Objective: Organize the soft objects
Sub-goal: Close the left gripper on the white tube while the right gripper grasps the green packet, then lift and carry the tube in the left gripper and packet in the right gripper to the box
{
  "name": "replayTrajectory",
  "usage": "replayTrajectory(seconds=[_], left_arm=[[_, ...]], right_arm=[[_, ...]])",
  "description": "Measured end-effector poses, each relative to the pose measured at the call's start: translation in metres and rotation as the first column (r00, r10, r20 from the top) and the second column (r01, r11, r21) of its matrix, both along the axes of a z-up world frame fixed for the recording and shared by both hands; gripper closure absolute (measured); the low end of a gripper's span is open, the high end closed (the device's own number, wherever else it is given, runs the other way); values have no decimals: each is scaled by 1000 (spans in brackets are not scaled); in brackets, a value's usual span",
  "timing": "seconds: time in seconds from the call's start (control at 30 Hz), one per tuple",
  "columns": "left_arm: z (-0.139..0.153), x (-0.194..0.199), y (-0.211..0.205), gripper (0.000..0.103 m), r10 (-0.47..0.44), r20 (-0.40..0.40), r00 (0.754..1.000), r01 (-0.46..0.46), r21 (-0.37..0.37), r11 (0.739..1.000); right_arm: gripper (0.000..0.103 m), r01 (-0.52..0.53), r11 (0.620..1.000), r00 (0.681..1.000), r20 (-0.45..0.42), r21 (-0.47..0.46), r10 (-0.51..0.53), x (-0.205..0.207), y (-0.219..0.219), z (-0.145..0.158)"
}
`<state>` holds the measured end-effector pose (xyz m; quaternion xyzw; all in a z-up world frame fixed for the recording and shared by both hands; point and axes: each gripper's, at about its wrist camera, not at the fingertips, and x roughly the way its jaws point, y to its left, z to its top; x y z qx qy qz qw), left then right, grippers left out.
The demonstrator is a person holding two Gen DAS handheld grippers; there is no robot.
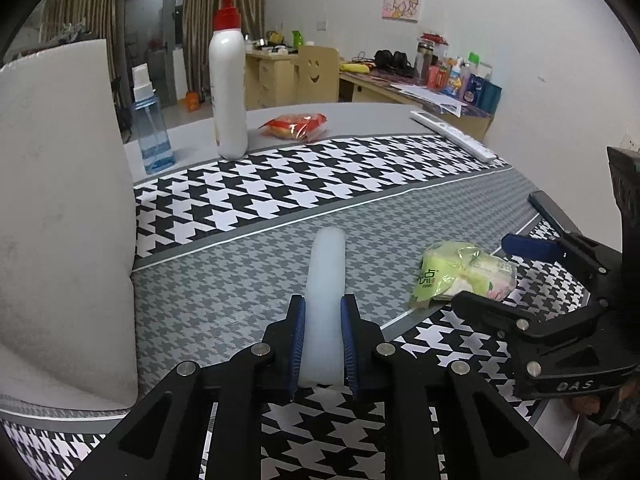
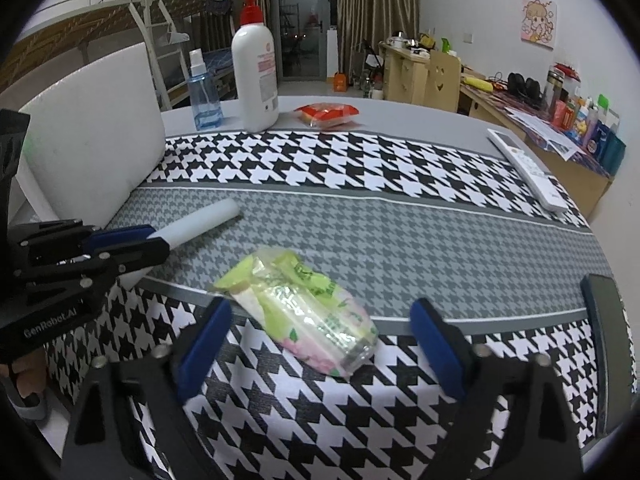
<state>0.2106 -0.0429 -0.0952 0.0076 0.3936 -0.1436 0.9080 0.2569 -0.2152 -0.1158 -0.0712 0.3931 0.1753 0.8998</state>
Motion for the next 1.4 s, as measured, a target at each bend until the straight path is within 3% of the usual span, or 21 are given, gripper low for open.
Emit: replayTrajectory(seconds=[0.27, 0.4, 0.53, 1.4], left_arm=[[1, -2, 2, 84, 0, 6, 1000, 1, -17, 1000], [2, -4, 4, 84, 3, 12, 1000, -2, -24, 1000], [4, -5, 4, 84, 2, 20, 1000, -2, -28, 1000], [41, -36, 13, 84, 38, 145, 989, -38, -2, 999]], right_arm=[[25, -24, 998, 999, -31, -56, 22, 4, 6, -9], [52, -52, 998, 998, -40, -36, 50, 1, 9, -6], [60, -45, 998, 998, -42, -43, 43, 0, 11, -5], [61, -19, 999, 996, 88, 36, 16, -31, 3, 44]])
